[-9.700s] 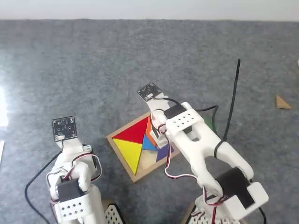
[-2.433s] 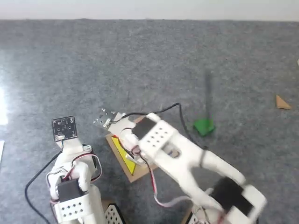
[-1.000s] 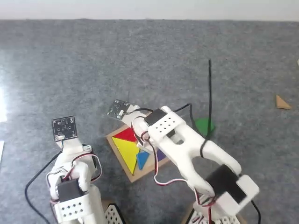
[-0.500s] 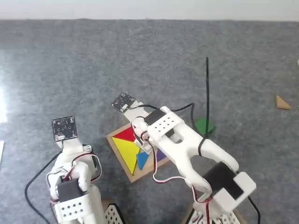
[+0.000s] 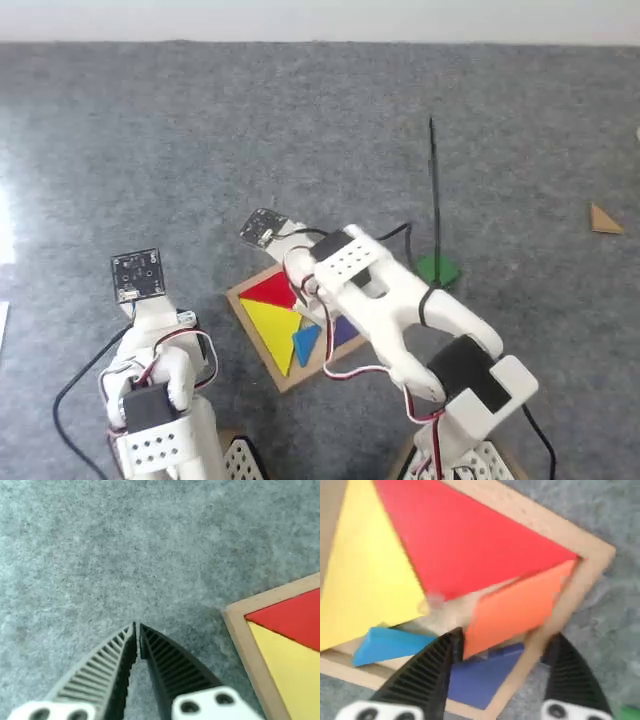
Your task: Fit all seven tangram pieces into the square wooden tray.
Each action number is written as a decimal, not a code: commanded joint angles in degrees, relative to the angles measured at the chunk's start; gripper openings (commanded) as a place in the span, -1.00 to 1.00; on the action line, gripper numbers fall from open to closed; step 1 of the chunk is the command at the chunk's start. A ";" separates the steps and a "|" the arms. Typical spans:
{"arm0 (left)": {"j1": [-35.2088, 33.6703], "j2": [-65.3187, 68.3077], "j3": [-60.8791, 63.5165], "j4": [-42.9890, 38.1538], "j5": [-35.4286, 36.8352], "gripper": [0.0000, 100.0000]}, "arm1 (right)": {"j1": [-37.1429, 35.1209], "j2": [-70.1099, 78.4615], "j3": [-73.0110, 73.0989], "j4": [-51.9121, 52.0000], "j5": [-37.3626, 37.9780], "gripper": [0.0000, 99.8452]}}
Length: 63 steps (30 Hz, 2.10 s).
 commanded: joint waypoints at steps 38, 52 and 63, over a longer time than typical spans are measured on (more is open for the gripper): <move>-0.18 -1.05 -0.40 0.44 -0.26 -0.97 | 0.75 -0.66 -13.45 18.59 -2.46 -0.89; -0.18 -1.05 -0.40 0.44 -0.26 -0.97 | -0.84 1.45 -10.46 16.40 -23.65 -0.52; -0.18 -1.05 -0.40 0.44 -0.26 -0.97 | -2.33 9.80 -10.02 12.97 -23.74 -0.52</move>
